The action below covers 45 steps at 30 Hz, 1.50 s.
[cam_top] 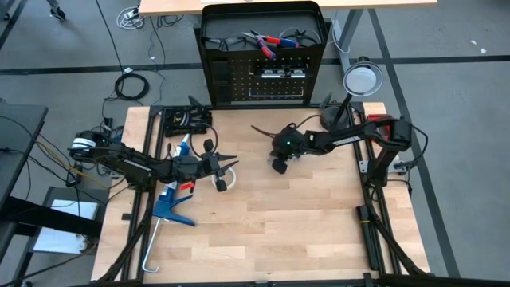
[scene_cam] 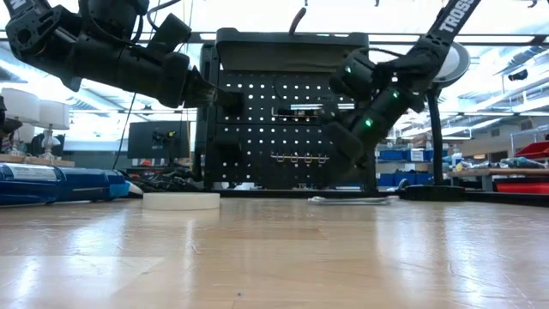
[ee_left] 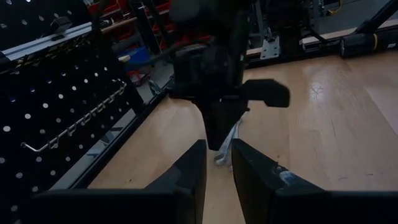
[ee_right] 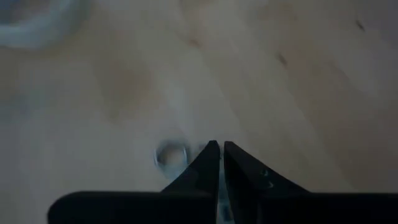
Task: Hang tools onto peg board
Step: Hang the right silver wrench on the black peg board
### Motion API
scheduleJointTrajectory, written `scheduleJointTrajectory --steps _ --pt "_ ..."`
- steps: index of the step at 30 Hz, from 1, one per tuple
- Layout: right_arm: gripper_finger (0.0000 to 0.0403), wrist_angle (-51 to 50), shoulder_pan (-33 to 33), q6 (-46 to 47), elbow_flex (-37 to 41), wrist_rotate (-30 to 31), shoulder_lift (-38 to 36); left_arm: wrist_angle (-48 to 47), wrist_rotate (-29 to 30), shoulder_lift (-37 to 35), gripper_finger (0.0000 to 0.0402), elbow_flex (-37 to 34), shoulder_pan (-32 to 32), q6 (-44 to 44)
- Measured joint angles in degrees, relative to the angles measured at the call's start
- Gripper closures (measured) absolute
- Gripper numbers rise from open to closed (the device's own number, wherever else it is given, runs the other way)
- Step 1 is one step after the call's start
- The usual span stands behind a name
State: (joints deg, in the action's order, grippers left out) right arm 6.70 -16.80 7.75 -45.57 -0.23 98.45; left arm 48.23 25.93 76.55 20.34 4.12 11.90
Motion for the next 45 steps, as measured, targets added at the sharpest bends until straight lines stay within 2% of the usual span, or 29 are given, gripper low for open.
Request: scheduleJointTrajectory --steps 6,11,15,18,25,35,39,45 --pt "0.037 -2.48 3.78 -2.43 -6.04 0.03 -0.56 -0.02 0.0 0.0 0.0323 0.01 0.0 -0.42" --pt "0.0367 -11.69 4.22 -3.15 -10.21 2.81 -1.87 -1.21 -0.63 0.0 0.0324 0.07 -0.04 -3.36" --pt "0.0361 -20.06 4.0 -4.06 -10.7 7.24 -3.73 -12.03 -2.97 0.02 0.0336 3.65 -0.68 -6.61" --pt "0.0354 -24.93 3.54 -4.89 -10.7 7.95 -4.99 -17.33 -4.52 1.92 0.0352 6.62 -1.43 -7.72" --pt "0.0329 -32.05 2.19 -6.33 -8.88 8.09 -5.77 -14.16 -10.99 9.54 0.0388 10.98 -5.24 -7.57" --pt "0.0299 -31.79 1.66 -5.1 -3.21 8.11 -8.92 -12.14 -27.18 22.62 0.04 19.65 -11.81 -7.63" --pt "0.0296 -31.95 1.61 -4.38 -0.5 9.06 -12.09 -13.55 -29.68 28.21 0.0401 25.46 -13.3 -7.76" --pt "0.0295 -29.04 1.73 -2.78 4.43 9.83 -18.35 -17.63 -29.05 33.97 0.0401 32.51 -15.12 -7.85"
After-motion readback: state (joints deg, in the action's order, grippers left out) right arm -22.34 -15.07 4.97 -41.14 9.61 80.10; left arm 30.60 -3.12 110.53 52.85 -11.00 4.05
